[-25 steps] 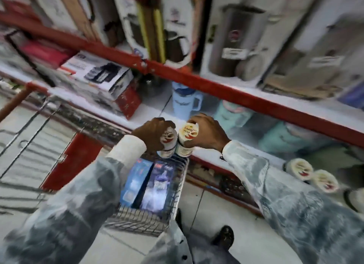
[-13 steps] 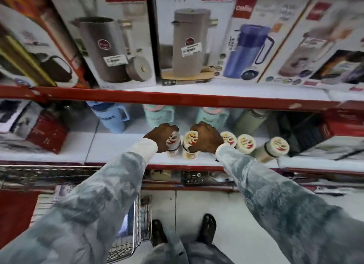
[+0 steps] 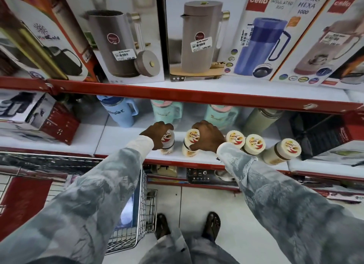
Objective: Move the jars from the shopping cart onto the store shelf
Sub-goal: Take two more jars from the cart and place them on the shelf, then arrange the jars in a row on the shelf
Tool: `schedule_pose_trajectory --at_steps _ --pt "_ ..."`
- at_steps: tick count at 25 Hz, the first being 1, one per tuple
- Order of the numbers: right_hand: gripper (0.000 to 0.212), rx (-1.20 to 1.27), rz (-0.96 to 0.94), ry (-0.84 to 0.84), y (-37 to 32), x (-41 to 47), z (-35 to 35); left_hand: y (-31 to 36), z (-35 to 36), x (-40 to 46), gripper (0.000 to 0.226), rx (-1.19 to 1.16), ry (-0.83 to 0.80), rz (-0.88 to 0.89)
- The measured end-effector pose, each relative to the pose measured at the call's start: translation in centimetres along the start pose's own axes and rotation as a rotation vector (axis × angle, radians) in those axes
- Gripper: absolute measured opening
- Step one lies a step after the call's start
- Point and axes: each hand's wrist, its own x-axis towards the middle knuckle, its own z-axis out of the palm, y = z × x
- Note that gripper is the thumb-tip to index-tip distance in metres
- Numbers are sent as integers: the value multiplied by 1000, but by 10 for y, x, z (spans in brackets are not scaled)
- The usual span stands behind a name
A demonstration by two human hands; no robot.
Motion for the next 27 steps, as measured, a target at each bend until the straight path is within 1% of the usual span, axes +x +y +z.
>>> schedule_pose_trajectory --at_steps 12,14,16,18,19,21,24,27 --pt "81 -67 -11 -27 -9 8 8 -5 -3 0 79 -18 -13 5" --pt "84 -87 -20 -40 -9 7 7 -5 -4 -2 80 -14 -12 -2" --pt "95 -138 -43 -63 -8 5 4 -2 -6 -3 89 0 -48 -15" --pt "105 -207 -68 -66 0 1 -5 6 -7 -5 107 37 -95 -40" --pt "106 -247 -80 -58 6 -1 -12 12 -7 -6 112 67 -86 -38" --pt "104 -329 -85 -63 27 -6 -32 32 -8 -2 112 112 -26 11" --pt "100 -358 4 -84 67 -21 -63 80 -8 13 103 85 57 126" --pt "94 -345 103 -89 117 -45 -84 145 2 31 92 51 72 277"
